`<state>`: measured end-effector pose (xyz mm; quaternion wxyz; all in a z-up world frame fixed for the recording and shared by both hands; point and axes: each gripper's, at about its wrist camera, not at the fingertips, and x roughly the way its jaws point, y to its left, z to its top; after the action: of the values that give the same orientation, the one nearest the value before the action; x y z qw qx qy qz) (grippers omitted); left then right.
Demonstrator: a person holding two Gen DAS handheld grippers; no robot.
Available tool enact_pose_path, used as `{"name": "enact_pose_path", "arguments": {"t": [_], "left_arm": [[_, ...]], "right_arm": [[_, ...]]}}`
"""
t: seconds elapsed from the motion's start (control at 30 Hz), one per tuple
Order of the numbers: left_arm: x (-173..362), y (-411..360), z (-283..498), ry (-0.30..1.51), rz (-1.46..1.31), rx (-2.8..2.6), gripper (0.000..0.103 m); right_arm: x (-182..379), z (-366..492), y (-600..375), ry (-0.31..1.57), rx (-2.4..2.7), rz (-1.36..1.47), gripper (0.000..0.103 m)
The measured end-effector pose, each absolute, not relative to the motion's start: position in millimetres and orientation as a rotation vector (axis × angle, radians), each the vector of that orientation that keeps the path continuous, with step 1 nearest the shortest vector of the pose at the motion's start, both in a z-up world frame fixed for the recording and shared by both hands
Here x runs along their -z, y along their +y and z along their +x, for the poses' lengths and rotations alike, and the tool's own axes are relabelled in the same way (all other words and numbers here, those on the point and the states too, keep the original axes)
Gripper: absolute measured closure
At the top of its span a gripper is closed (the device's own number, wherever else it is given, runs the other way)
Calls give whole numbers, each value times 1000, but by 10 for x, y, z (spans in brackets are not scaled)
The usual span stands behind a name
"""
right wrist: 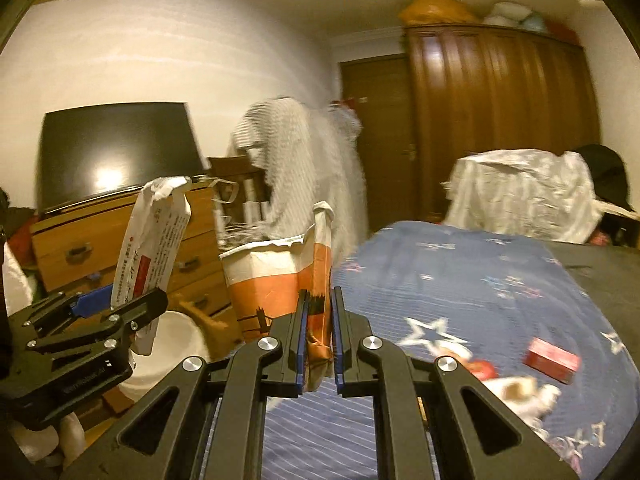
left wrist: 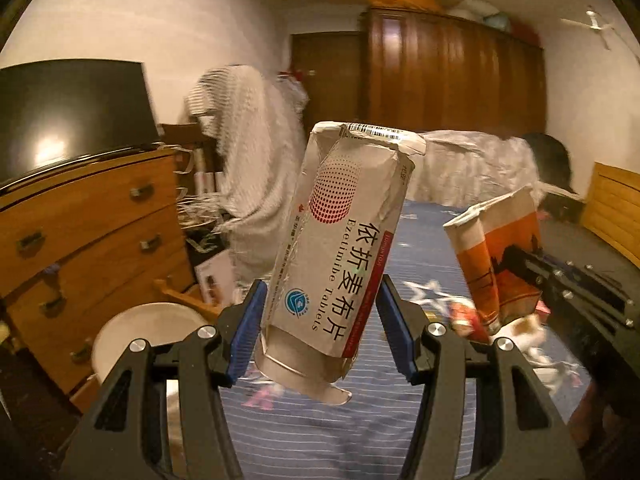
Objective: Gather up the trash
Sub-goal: 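Carry the medicine box and paper cup over the white bucket with both tools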
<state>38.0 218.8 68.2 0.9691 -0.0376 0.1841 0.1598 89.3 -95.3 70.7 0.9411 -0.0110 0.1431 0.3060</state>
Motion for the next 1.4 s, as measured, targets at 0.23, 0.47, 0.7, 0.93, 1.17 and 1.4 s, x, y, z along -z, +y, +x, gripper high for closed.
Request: {"name": "enact_pose_path", "arguments": {"t": [0.23,0.47,0.7,0.93,1.17,1.4], "left_arm": [[-665,2992,225,413,-122,-464,49],[-549,3686,125,478,-201,-563,49],[-338,4251,114,565,-288,-614,49],[133,4708,234,692,-369,-619,48],[573,5064,395,794,-433,-612,48],[784,5208,458,833,-451,-617,48]], "right_arm": [[-1002,892,240,323,-756,-68,92],[-1050,935,1418,402,-865,-140,92],[-790,1246,2366,578,-948,-182,92],[-334,1536,3232,755,-978,-288,92],[125,1784,3628,841,-964,-363,92],[385,1923,3667,887,-960,-378,92]]}}
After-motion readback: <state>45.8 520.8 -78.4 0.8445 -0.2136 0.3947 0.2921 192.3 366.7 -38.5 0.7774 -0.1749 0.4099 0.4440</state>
